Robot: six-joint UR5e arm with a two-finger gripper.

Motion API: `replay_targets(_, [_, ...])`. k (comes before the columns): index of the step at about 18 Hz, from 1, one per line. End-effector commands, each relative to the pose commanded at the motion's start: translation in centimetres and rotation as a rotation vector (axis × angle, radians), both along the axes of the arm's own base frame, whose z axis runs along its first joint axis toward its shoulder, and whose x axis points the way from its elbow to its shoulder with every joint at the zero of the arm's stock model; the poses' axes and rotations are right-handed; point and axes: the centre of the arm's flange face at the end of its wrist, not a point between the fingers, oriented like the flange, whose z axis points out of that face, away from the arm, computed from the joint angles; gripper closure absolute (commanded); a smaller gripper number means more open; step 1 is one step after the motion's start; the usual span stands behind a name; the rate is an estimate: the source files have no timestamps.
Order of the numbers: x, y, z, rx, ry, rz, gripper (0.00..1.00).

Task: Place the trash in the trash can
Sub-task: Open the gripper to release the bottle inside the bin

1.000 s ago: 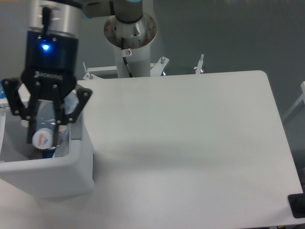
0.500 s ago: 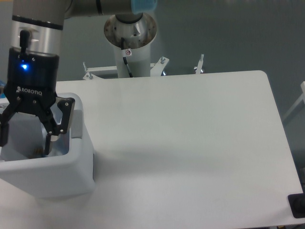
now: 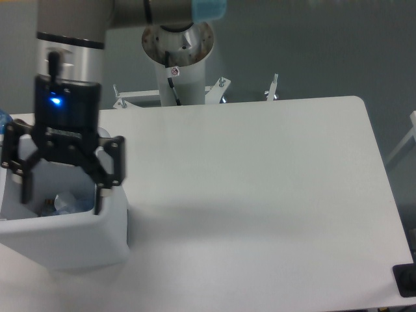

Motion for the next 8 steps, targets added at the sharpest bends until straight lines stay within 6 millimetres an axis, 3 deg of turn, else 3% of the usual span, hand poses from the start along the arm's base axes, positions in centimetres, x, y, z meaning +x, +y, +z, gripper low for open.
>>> replay_targets(3, [-2.1, -1.3, -1.9, -0.131, 0.073, 0.039, 0.0])
replay_targets(8, [-3.9, -4.0, -2.6, -0.258, 0.165, 0.033, 0.0])
